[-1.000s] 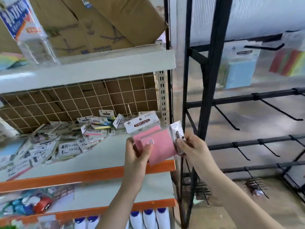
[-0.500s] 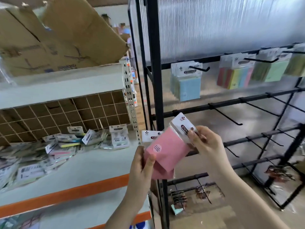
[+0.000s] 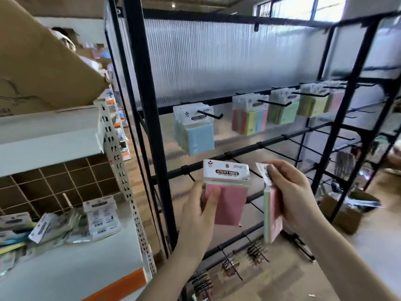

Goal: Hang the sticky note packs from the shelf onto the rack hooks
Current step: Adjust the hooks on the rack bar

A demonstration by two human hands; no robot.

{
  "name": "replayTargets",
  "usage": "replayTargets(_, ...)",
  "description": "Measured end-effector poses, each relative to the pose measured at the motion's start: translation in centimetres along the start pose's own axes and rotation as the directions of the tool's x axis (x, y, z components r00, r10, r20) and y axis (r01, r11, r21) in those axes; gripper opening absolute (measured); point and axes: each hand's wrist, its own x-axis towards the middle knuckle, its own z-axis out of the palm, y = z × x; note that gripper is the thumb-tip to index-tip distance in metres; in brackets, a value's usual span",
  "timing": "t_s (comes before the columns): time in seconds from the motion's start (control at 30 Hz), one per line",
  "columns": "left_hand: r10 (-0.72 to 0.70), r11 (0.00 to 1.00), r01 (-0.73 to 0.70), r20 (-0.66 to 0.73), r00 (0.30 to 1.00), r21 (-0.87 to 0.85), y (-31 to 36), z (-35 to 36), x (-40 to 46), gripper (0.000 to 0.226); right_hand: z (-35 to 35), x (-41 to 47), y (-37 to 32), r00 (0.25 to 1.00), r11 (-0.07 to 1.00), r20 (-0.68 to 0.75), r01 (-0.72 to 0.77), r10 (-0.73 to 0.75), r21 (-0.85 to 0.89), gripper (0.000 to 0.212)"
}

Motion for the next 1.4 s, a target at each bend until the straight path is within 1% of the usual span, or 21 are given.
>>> replayTargets(0.07,-0.034,0.999,0.035,0.028,0.999,-0.026,0.0,0.9,0.9,0.046,-0.7,0.3,0.1,0.999,0.998,0.019,0.032,-0.031,-0.049,0.013)
replayTargets(0.23,-0.069,0.996,0.071,0.038,0.997,-0.05,0.0,3.3,2.7,0.021,-2.1,1.3,0.6,0.995,0.993,0.098,0.036,-0.025,-0.109,0.022)
replayTargets(0.37,-0.009,0.998,0.017,0.106,0.994,-0.068,0.1,5.8,4.6,0.018,-3.7,3.0,0.5,0.99,0.992,0.14,0.025,-0.008,-0.12,0.031)
replayTargets(0.47,-0.008,0.999,0.012,0.084,0.996,-0.053,0.1,8.6,6.4,0.011,-5.8,5.1,0.2,0.992,0.993,0.11,0.064,-0.053,-0.103,0.03)
replayTargets(0.57,-0.021,1.0,0.023,0.057,0.998,-0.022,-0.2,12.0,8.3,0.02,-8.7,7.7,0.1,0.989,0.983,0.105,0.118,-0.104,-0.138,0.021)
replayTargets(0.67,-0.057,0.996,0.06,0.045,0.997,-0.063,-0.2,15.8,9.7,0.031,-11.9,10.1,-0.1,0.983,0.979,0.133,0.144,-0.124,-0.148,0.016)
replayTargets(0.77,-0.074,0.993,0.077,0.027,0.997,-0.089,0.1,19.4,10.9,0.028,-15.2,11.9,-0.3,0.979,0.979,0.152,0.159,-0.139,-0.128,0.009)
replayTargets(0.8,-0.07,0.994,0.071,0.019,0.997,-0.085,0.3,20.6,11.3,0.026,-16.3,12.4,-0.4,0.977,0.982,0.158,0.158,-0.14,-0.108,0.009)
replayTargets(0.9,-0.051,0.996,0.051,-0.002,0.999,-0.069,0.7,24.1,12.4,0.02,-19.5,14.0,-0.8,0.975,0.981,0.161,0.169,-0.152,-0.098,0.023)
replayTargets(1.0,-0.067,0.994,0.068,0.006,0.998,-0.091,1.3,27.7,13.7,0.014,-22.6,15.6,-1.3,0.979,0.981,0.151,0.158,-0.14,-0.116,0.019)
replayTargets(1.07,-0.061,0.994,0.059,-0.017,0.998,-0.091,1.5,29.9,14.7,0.015,-24.5,16.7,-1.4,0.981,0.982,0.143,0.148,-0.131,-0.114,0.017)
replayTargets(1.13,-0.043,0.997,0.04,-0.036,0.998,-0.063,1.7,32.3,16.0,0.025,-26.6,18.0,-1.3,0.985,0.987,0.127,0.128,-0.115,-0.099,0.014)
replayTargets(1.2,-0.055,0.997,0.053,-0.044,0.998,-0.054,1.7,33.4,16.6,0.033,-27.5,18.5,-1.2,0.987,0.987,0.121,0.122,-0.11,-0.102,0.011)
replayTargets(1.23,-0.069,0.996,0.067,-0.039,0.997,-0.056,1.6,33.9,17.1,0.032,-27.9,19.0,-1.1,0.988,0.986,0.107,0.123,-0.111,-0.111,0.011)
replayTargets(1.3,-0.09,0.994,0.088,-0.024,0.996,-0.067,1.0,35.6,18.6,0.02,-29.1,20.6,-0.8,0.987,0.978,0.092,0.145,-0.133,-0.147,0.012)
replayTargets(1.33,-0.094,0.994,0.093,-0.011,0.996,-0.064,0.7,36.3,19.5,0.018,-29.5,21.6,-0.8,0.986,0.973,0.091,0.157,-0.143,-0.171,0.013)
replayTargets(1.4,-0.074,0.995,0.075,0.027,0.997,-0.062,0.4,37.5,21.5,0.028,-30.4,23.7,-0.6,0.983,0.96,0.078,0.181,-0.168,-0.211,0.018)
